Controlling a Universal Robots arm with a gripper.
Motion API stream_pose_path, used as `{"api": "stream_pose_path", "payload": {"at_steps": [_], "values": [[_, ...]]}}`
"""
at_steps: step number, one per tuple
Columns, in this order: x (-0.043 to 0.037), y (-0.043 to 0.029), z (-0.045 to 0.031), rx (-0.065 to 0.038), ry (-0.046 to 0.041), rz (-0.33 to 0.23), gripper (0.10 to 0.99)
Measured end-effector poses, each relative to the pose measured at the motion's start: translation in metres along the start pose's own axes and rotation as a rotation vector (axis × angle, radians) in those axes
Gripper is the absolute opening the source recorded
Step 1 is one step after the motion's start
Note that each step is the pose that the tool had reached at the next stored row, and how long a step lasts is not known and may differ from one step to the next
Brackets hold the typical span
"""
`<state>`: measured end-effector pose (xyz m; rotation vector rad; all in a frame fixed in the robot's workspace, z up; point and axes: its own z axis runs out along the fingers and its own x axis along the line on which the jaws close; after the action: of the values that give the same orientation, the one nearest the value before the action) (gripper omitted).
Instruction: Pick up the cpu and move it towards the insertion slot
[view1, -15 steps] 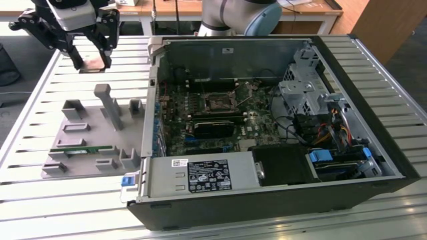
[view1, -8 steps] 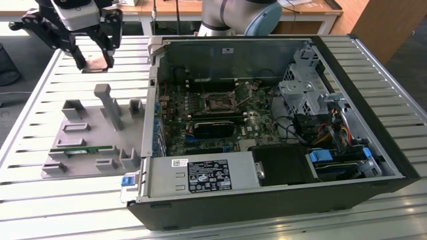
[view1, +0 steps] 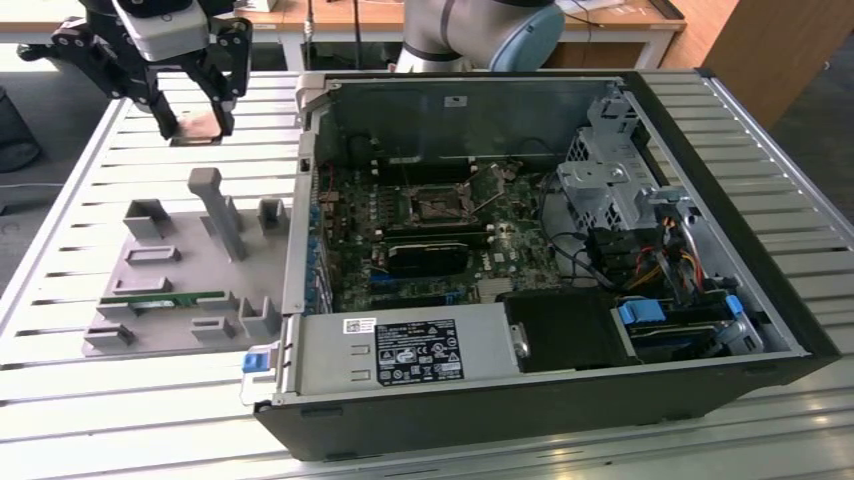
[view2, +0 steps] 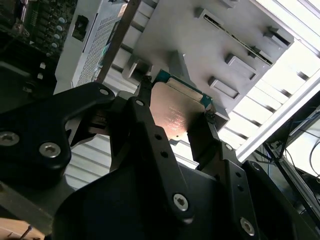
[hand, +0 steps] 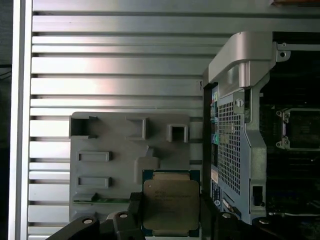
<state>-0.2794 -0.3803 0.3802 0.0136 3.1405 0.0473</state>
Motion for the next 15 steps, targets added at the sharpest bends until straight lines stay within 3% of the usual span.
{"api": "stream_pose_path", "payload": {"at_steps": [15], "values": [[-0.0241, 0.0002, 0.0000, -0.001, 0.0000, 0.000, 0.541]]}}
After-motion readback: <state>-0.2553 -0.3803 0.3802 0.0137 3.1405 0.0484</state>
